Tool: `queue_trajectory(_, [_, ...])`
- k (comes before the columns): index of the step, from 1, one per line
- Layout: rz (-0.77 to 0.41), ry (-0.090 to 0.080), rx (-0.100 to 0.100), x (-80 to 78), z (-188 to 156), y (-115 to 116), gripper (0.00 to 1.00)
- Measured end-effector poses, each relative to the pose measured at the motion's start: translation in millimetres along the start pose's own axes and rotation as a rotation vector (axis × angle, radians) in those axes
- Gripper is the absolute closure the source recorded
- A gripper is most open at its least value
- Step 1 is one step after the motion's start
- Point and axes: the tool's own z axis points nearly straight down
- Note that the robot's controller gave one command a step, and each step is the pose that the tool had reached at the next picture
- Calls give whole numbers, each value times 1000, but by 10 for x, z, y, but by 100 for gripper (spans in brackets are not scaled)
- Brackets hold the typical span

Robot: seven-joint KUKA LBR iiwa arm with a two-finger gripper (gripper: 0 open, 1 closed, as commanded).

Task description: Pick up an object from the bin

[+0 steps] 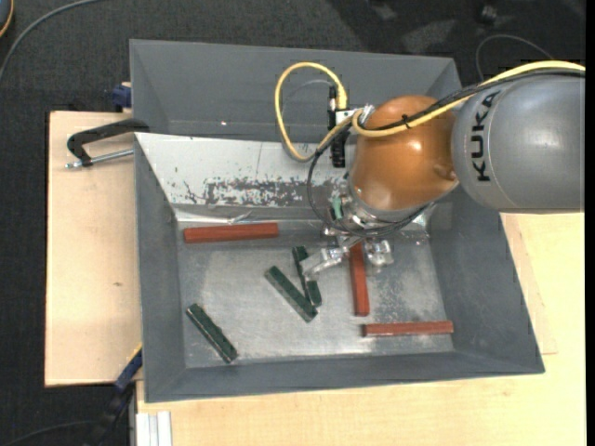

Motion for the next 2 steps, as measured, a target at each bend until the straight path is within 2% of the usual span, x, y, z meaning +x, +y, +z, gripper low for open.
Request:
queue_trajectory(1, [-19,2,3,456,8,-70,0])
queue_trajectory(2, [-22,1,1,427,10,-67,100])
